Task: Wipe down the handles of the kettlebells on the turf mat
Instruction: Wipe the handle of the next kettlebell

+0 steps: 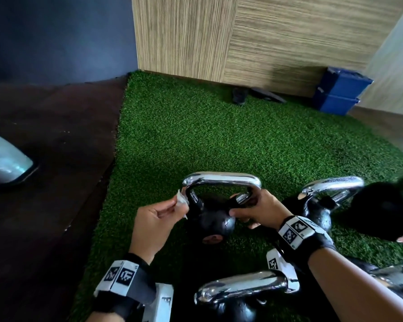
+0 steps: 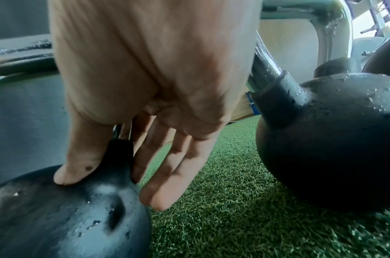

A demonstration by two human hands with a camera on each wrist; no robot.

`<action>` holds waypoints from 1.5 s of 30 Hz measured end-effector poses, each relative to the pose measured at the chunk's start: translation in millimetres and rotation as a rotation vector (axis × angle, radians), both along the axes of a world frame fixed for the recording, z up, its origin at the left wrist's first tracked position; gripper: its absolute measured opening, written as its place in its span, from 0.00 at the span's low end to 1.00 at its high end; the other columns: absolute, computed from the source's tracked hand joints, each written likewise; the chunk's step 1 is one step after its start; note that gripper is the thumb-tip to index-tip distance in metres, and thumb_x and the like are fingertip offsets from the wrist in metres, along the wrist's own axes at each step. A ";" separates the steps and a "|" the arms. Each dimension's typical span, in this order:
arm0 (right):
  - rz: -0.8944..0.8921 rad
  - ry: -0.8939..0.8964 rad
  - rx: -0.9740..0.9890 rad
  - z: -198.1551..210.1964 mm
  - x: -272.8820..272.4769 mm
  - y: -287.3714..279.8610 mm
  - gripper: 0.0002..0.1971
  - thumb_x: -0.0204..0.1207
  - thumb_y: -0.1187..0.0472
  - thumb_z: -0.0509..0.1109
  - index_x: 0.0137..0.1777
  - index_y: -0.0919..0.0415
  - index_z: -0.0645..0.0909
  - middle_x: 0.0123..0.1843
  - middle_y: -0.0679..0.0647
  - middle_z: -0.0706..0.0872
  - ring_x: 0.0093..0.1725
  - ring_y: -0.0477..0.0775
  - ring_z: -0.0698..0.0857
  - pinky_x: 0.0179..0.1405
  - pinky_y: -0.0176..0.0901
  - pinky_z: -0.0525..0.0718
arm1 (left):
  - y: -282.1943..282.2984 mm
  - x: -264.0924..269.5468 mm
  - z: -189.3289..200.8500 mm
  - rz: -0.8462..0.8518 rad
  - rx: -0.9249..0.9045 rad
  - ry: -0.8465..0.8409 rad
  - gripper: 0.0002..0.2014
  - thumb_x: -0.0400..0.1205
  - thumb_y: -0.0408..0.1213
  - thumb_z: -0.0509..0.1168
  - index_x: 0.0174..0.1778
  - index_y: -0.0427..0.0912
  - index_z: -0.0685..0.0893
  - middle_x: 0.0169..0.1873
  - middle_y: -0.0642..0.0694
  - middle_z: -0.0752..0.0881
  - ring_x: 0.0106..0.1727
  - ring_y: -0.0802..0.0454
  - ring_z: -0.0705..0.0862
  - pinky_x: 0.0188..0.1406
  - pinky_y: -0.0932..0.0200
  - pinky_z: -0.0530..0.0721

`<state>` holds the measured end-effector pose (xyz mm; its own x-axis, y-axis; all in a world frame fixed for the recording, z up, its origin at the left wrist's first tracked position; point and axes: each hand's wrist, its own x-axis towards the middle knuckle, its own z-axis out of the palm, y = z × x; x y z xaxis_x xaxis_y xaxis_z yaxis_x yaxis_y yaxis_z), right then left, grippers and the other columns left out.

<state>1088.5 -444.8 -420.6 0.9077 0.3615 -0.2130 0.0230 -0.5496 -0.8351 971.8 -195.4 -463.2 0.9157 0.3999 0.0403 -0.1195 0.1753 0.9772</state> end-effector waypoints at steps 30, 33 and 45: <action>0.281 0.097 -0.206 15.6 10.7 36.9 0.12 0.70 0.51 0.75 0.54 0.44 0.86 0.41 0.40 0.92 0.39 0.39 0.90 0.32 0.28 0.86 | -10.9 111.8 41.2 -0.158 0.789 0.056 0.14 0.79 0.44 0.78 0.57 0.42 0.94 0.48 0.48 0.95 0.41 0.65 0.90 0.50 0.65 0.88; 0.236 0.120 -0.229 8.4 12.3 38.1 0.08 0.75 0.53 0.76 0.50 0.37 0.88 0.46 0.42 0.93 0.45 0.45 0.92 0.48 0.48 0.91 | -13.2 115.4 47.9 -0.160 0.635 0.071 0.12 0.77 0.42 0.80 0.56 0.46 0.94 0.50 0.50 0.95 0.46 0.60 0.93 0.57 0.56 0.90; 0.182 0.199 -0.148 -6.8 18.6 33.3 0.16 0.74 0.64 0.77 0.33 0.39 0.87 0.34 0.43 0.92 0.31 0.42 0.90 0.27 0.41 0.88 | -19.0 111.8 58.2 -0.171 0.373 -0.050 0.15 0.80 0.38 0.77 0.62 0.39 0.91 0.55 0.42 0.94 0.50 0.53 0.94 0.53 0.48 0.93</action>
